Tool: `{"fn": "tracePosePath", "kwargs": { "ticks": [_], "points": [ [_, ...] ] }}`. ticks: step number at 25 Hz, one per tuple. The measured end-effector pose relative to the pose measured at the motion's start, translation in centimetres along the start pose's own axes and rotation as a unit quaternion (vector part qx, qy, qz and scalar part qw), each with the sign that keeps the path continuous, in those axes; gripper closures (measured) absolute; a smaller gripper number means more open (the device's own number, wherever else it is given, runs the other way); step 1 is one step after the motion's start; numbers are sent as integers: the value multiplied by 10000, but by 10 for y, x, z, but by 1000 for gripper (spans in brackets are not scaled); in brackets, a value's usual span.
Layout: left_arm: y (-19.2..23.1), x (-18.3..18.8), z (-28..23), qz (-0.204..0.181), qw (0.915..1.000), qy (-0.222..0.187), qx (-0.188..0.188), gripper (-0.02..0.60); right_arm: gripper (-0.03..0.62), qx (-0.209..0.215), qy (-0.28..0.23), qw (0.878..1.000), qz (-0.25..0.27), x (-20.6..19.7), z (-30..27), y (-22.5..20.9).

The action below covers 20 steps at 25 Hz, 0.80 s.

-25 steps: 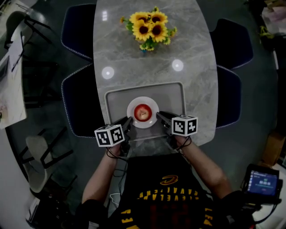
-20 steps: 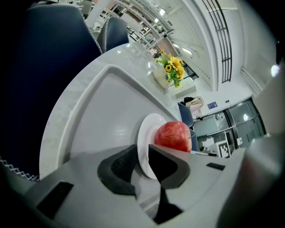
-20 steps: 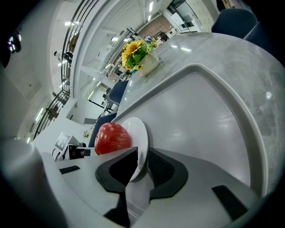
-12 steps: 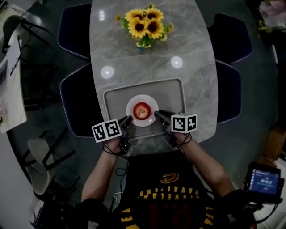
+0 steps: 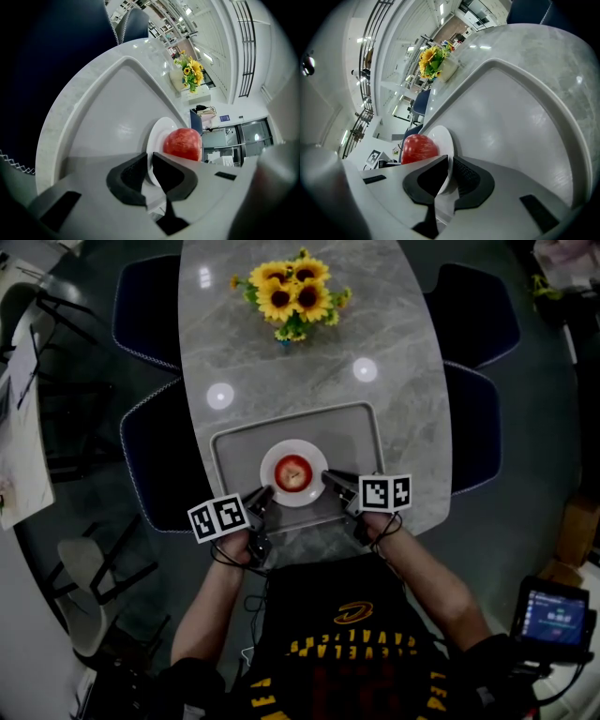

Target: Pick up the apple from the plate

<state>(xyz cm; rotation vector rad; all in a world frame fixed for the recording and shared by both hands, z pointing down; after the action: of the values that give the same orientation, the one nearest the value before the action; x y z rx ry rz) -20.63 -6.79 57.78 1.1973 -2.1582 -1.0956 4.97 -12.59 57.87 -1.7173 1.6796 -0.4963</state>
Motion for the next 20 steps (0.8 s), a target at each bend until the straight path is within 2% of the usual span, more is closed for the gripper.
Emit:
{"fn": "tracePosePath", "kwargs": {
  "ticks": [20],
  "points": [
    [-24,-4,-9,-302,9992,217,-110,546,551,50,-386,9991,-154,-1,24,-10]
  ]
}}
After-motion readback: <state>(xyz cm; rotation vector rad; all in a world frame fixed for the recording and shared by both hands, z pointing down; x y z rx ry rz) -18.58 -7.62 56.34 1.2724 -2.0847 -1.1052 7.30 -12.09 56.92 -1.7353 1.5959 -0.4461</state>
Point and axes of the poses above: the fingertips, and each gripper's own axes: z backward along the fingers, y to its left, x out of its top, the point moved 9 cm from there along z, backward along the fingers, and after that the axes turned 5 degrees about -x, right-handed, at the moved point
